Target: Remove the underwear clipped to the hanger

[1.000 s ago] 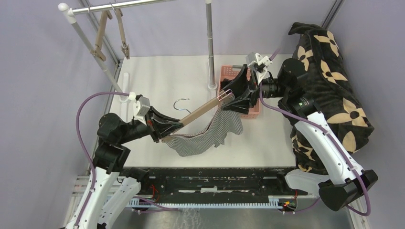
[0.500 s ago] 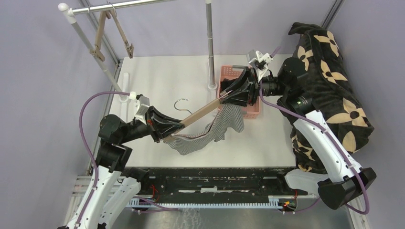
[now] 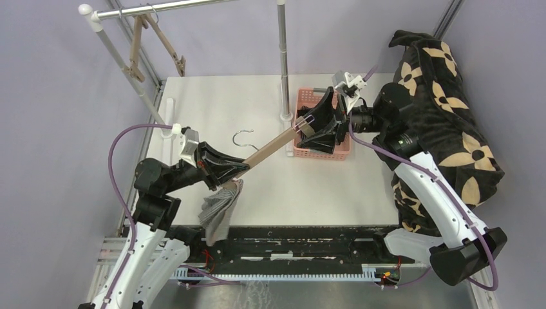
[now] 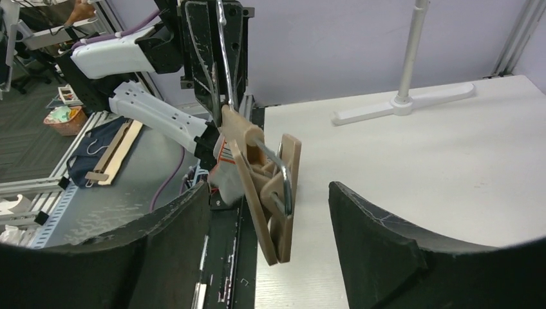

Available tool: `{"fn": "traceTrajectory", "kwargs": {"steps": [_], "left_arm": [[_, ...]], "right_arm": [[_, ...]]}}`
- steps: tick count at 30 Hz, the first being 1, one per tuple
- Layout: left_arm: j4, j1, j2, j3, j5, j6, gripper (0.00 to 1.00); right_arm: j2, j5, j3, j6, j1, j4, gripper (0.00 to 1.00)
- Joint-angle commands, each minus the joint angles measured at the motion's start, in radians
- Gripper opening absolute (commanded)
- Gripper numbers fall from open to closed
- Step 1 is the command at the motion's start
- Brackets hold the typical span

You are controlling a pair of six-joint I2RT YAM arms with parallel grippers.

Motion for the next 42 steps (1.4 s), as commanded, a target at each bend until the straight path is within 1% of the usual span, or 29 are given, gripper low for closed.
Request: {"fn": "traceTrajectory", "kwargs": {"steps": [1, 4, 8, 12, 17, 21, 30, 33, 34, 35, 38, 39, 40, 42], "left_arm": [[0.238, -0.001, -0.014, -0.042, -0.054, -0.121, 0.03], [0.391, -0.001, -0.002, -0.100, -0.074, -0.223, 0.03], [0.554, -0.002, 0.034, -0.140, -0.120, -0.302, 0.03], [0.645, -0.010, 0.097, -0.137, -0.124, -0.355, 0.03], [0.725, -0.043, 0.154, -0.119, -0.148, -0.388, 0.03], [0.748, -0.088, 0.182, -0.123, -0.187, -0.390, 0.03], [0.799, -0.237, 0.280, -0.083, -0.227, -0.360, 0.03], [0.798, -0.269, 0.302, -0.075, -0.243, -0.339, 0.03], [0.798, -0.272, 0.306, -0.073, -0.247, -0.336, 0.03], [0.798, -0.275, 0.308, -0.074, -0.254, -0.332, 0.03], [0.808, -0.282, 0.309, -0.078, -0.279, -0.329, 0.03], [0.815, -0.285, 0.307, -0.080, -0.289, -0.331, 0.03], [0.825, -0.288, 0.308, -0.085, -0.299, -0.330, 0.03], [0.842, -0.298, 0.311, -0.095, -0.323, -0.332, 0.03]], "right_arm": [[-0.051, 0.038, -0.068, 0.044, 0.004, 0.134, 0.79], [-0.070, 0.075, -0.164, 0.167, 0.012, 0.374, 0.79], [-0.078, 0.180, -0.238, 0.230, 0.037, 0.538, 0.78], [-0.064, 0.244, -0.304, 0.304, 0.070, 0.769, 0.78], [-0.029, 0.314, -0.345, 0.338, 0.115, 0.942, 0.78], [-0.001, 0.339, -0.341, 0.343, 0.153, 1.002, 0.77], [0.035, 0.366, -0.304, 0.290, 0.195, 0.984, 0.77], [0.033, 0.360, -0.281, 0.273, 0.198, 0.952, 0.75], [0.030, 0.357, -0.276, 0.267, 0.197, 0.941, 0.71], [0.028, 0.355, -0.268, 0.260, 0.198, 0.932, 0.62], [0.016, 0.350, -0.242, 0.231, 0.199, 0.865, 0.18], [0.013, 0.354, -0.238, 0.221, 0.201, 0.844, 0.07], [0.010, 0.363, -0.239, 0.212, 0.201, 0.831, 0.02], [0.004, 0.376, -0.245, 0.203, 0.202, 0.829, 0.01]]}}
